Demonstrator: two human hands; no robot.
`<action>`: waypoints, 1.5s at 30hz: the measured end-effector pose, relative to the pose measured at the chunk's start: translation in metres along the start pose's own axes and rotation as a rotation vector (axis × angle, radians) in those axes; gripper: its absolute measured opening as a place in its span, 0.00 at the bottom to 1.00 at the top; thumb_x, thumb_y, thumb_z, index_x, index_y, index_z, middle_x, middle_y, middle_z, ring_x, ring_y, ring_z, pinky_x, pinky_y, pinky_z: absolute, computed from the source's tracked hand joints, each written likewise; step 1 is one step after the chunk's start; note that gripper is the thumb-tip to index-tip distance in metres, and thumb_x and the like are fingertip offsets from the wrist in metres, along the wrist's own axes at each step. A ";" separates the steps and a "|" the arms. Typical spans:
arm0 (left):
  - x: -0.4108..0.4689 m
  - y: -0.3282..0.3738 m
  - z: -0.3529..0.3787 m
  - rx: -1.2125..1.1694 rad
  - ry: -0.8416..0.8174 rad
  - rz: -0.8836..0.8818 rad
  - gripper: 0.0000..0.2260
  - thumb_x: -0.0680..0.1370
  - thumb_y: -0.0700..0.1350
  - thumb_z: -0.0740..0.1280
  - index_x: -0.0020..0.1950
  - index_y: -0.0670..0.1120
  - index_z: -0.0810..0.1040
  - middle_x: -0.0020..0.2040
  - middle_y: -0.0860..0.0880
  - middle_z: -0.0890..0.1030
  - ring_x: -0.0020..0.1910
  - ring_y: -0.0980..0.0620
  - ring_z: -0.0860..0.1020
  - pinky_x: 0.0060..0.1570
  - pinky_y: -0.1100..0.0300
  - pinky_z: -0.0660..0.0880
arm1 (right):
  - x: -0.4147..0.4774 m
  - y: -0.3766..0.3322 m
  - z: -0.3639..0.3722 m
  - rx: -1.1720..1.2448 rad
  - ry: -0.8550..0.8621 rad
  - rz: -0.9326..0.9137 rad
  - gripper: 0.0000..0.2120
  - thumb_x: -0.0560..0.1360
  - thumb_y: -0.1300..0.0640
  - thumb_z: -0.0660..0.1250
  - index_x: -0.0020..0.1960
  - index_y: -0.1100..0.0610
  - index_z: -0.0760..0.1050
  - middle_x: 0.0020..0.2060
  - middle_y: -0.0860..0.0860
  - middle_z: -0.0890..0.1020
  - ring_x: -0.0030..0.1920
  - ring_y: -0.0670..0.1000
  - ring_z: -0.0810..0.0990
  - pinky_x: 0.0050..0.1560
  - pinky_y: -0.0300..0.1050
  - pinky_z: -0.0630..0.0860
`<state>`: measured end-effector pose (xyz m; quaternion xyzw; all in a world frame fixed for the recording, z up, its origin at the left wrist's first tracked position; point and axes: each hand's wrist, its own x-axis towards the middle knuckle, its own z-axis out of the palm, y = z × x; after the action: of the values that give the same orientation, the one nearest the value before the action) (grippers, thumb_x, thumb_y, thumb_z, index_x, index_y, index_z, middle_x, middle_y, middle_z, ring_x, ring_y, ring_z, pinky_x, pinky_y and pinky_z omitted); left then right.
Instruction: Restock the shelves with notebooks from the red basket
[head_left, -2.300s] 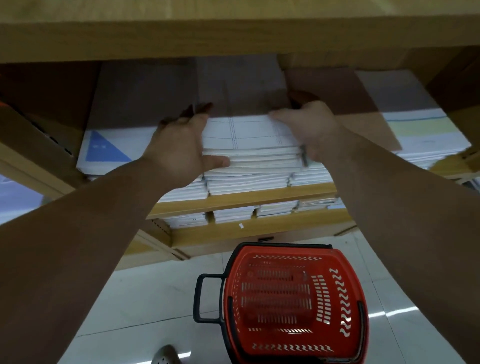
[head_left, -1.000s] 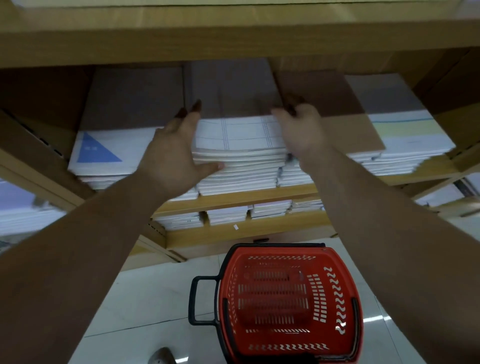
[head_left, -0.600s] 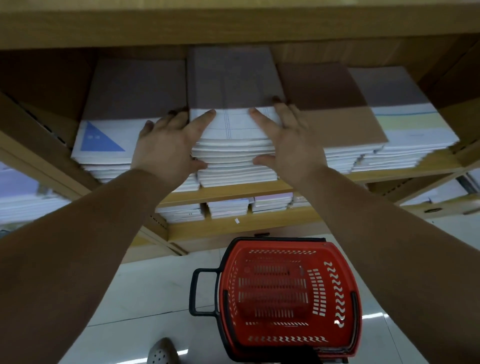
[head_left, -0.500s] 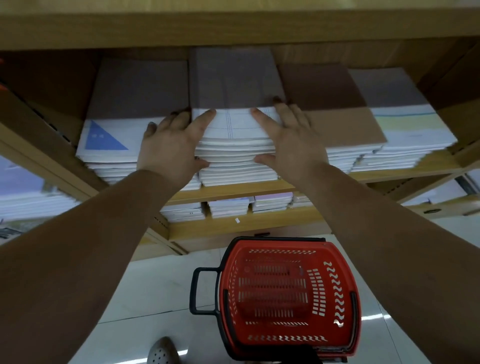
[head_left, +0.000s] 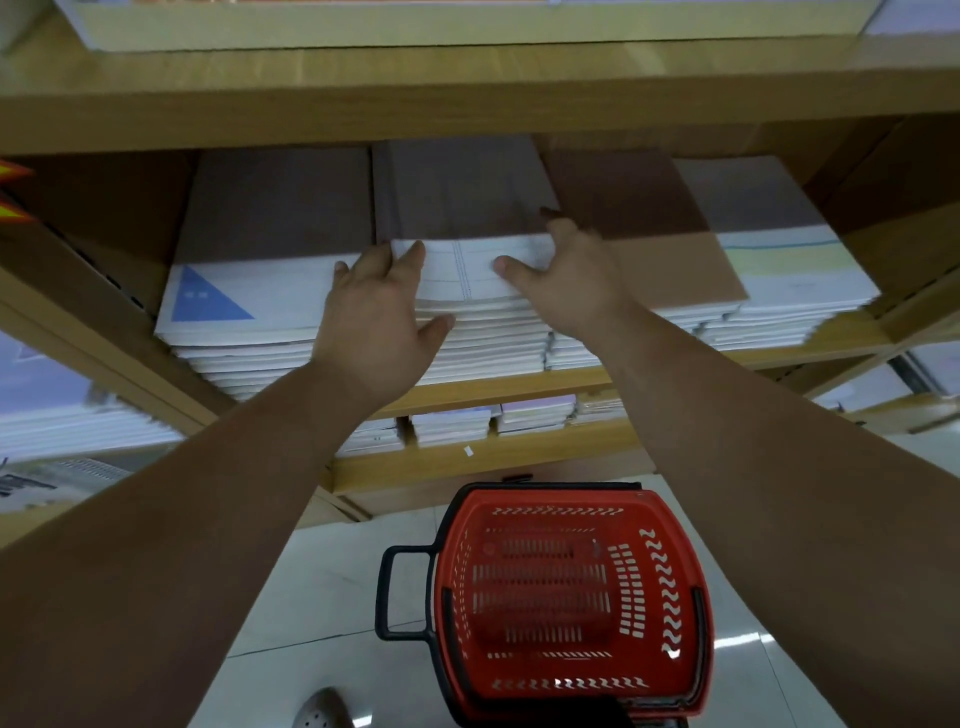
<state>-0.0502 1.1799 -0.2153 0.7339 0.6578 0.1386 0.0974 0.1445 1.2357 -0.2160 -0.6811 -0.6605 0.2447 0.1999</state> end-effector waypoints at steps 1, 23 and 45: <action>-0.001 0.004 0.002 -0.001 -0.004 -0.002 0.35 0.81 0.53 0.68 0.82 0.41 0.59 0.79 0.35 0.64 0.79 0.37 0.60 0.79 0.41 0.54 | 0.003 0.001 -0.003 0.028 0.009 -0.008 0.37 0.77 0.38 0.72 0.79 0.55 0.68 0.74 0.59 0.74 0.75 0.58 0.71 0.72 0.46 0.69; 0.056 0.155 0.070 0.213 -0.199 0.192 0.26 0.85 0.50 0.58 0.83 0.49 0.59 0.81 0.40 0.60 0.82 0.41 0.53 0.77 0.36 0.50 | 0.010 0.156 -0.118 0.134 0.168 0.146 0.20 0.82 0.62 0.68 0.74 0.56 0.76 0.75 0.55 0.74 0.69 0.58 0.78 0.72 0.45 0.74; 0.066 0.113 0.060 0.413 -0.211 0.107 0.39 0.80 0.69 0.52 0.84 0.48 0.47 0.83 0.47 0.55 0.82 0.43 0.54 0.78 0.34 0.50 | 0.041 0.162 -0.090 -0.378 -0.037 0.062 0.24 0.87 0.43 0.47 0.81 0.44 0.61 0.83 0.53 0.59 0.82 0.59 0.57 0.75 0.62 0.60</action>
<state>0.0818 1.2344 -0.2302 0.7824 0.6186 -0.0715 0.0058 0.3281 1.2729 -0.2434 -0.7220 -0.6768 0.1348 0.0487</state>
